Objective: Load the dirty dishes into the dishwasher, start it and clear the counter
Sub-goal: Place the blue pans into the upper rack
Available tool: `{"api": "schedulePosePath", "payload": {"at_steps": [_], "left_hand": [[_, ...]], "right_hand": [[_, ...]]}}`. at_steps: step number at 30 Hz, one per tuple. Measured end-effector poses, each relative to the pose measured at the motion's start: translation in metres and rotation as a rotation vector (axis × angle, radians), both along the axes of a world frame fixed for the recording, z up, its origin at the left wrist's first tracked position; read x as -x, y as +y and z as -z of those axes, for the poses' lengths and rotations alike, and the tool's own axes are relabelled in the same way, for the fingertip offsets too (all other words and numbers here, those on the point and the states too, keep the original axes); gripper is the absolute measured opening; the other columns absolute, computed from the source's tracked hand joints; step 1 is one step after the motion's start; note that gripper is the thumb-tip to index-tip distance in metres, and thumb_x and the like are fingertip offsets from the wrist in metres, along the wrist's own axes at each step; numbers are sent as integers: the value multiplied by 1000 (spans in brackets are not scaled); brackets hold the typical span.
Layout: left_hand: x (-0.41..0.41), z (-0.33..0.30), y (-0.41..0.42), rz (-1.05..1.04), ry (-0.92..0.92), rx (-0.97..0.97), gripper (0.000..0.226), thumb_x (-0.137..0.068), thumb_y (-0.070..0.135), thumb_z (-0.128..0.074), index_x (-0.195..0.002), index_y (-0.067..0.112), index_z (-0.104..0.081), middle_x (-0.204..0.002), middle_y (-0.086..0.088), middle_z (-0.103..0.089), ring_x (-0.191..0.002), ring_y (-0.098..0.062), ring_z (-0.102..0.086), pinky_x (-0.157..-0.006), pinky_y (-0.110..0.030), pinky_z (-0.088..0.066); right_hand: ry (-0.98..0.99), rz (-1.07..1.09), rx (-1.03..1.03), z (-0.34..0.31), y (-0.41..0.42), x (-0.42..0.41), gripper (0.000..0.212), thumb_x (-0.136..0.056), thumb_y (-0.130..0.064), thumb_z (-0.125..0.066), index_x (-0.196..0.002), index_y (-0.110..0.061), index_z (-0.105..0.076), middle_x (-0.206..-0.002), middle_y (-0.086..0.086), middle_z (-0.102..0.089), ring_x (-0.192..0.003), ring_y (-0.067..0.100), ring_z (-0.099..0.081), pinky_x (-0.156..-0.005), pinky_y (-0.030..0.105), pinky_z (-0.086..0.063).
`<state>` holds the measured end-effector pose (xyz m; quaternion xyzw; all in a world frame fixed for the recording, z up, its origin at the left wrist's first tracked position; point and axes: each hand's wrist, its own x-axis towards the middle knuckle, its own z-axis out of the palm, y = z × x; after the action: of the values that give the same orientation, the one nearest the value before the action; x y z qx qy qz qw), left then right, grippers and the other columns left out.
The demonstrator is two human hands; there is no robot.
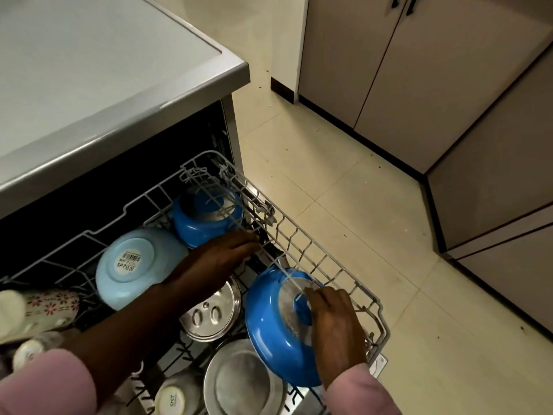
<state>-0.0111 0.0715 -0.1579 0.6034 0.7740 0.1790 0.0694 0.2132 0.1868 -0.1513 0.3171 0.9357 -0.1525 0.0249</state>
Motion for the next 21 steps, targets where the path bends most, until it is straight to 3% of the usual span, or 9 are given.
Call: {"api": "schedulePosePath", "payload": {"at_steps": [3, 5, 7, 10, 12, 17, 21], "left_hand": [[3, 7, 3, 54, 7, -12, 61, -79, -10, -67, -131, 18, -56, -138, 0, -53, -127, -16, -50, -103, -29, -45], [3, 6, -2, 43, 18, -8, 64, -80, -9, -66, -135, 21, -53, -140, 2, -51, -130, -15, -47, -105, -29, -43], [-2, 4, -10, 17, 53, 19, 73, -78, -9, -67, -141, 24, -47, -147, 4, -44, -135, -15, -41, -106, -29, -42], [-11, -12, -40, -68, 94, 19, 80, -71, -9, -72, -140, 23, -49, -149, 4, -43, -135, -19, -43, -102, -32, -47], [-14, -34, -64, -96, 106, 14, 74, -68, -8, -76, -134, 18, -55, -143, -3, -51, -128, -24, -51, -99, -36, -49], [-39, -93, -147, -242, 123, 29, 65, -66, -6, -77, -125, 14, -61, -135, -11, -57, -117, -31, -60, -94, -45, -51], [-67, -147, -235, -357, 124, 17, 66, -68, -5, -74, -129, 15, -57, -138, -9, -54, -117, -33, -59, -88, -45, -54]], "right_hand": [[2, 22, 16, -6, 6, 4, 69, -36, -10, -93, -102, -16, -71, -95, 3, -67, -88, 24, -65, -62, 33, -59], [-20, 20, 55, -15, 7, 7, 55, -63, -11, -83, -115, -19, -66, -108, 2, -64, -103, 24, -59, -78, 35, -55], [19, 61, 43, -20, 11, 4, 42, -79, -7, -68, -118, -21, -64, -110, 2, -62, -107, 24, -56, -83, 35, -52], [122, 136, 57, -41, 9, -5, 36, -81, 4, -60, -110, -15, -69, -102, 8, -66, -100, 30, -59, -80, 39, -52], [162, 104, 84, -63, 0, -5, 36, -86, 2, -56, -115, -16, -67, -108, 7, -65, -104, 29, -57, -85, 38, -50], [202, -97, 133, -124, -30, -2, 38, -87, -13, -43, -117, -15, -67, -115, 9, -64, -107, 31, -57, -92, 37, -47], [318, -219, 84, -195, -66, 1, 30, -88, -7, -50, -110, -16, -70, -108, 9, -68, -101, 30, -61, -86, 31, -45]]}}
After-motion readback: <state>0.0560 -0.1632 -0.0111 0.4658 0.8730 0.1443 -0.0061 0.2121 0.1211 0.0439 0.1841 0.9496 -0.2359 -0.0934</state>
